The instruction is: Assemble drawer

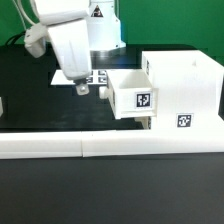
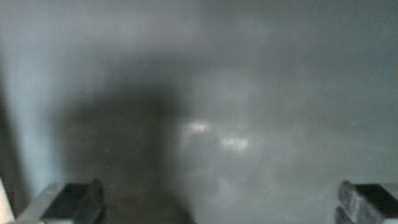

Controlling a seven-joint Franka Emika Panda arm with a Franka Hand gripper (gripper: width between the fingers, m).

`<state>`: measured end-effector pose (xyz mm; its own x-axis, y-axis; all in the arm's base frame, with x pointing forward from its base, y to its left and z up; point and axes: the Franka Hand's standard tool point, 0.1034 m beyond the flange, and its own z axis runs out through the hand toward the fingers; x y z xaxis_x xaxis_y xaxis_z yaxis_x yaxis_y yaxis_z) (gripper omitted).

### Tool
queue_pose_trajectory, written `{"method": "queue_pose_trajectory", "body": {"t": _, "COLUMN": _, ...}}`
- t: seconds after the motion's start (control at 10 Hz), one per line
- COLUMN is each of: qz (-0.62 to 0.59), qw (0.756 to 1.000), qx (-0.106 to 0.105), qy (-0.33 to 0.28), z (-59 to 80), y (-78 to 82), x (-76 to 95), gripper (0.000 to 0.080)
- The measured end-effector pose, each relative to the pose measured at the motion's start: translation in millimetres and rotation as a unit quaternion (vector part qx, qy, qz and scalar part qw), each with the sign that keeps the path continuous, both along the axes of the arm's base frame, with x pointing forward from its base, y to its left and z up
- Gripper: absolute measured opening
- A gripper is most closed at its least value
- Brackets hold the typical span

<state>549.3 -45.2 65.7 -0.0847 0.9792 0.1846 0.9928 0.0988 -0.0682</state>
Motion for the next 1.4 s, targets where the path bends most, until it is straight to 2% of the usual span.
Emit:
{"method": "queue_pose_trajectory", "body": {"t": 0.3, "qz": -0.022, "qw": 1.000, "qx": 0.003, "qy": 0.009, "z": -2.0, "y": 22.1, "x": 1.1, "gripper": 0.0649}}
{"method": "queue_pose_trajectory", "body": {"t": 0.6, "qz": -0.059, "qw": 0.998, "qx": -0.004, "qy": 0.024, "z": -4.7, "y": 31.6, "x": -0.8, "gripper": 0.0649}}
{"method": "queue_pose_trajectory", "body": {"t": 0.9, "qz": -0.073, "qw": 0.997, "qx": -0.007, "qy": 0.026, "z": -4.8, "y": 31.7, "x": -1.3, "gripper": 0.0649}}
{"method": "queue_pose_trajectory", "body": {"t": 1.3, "qz": -0.075, "qw": 0.997, "qx": -0.008, "qy": 0.027, "z": -6.5, "y": 24.2, "x": -6.2, "gripper": 0.0649}}
{"method": "queue_pose_trajectory", "body": {"t": 1.4, "qz": -0.065, "qw": 0.998, "qx": -0.008, "qy": 0.025, "z": -6.0, "y": 15.1, "x": -9.7, "gripper": 0.0649}}
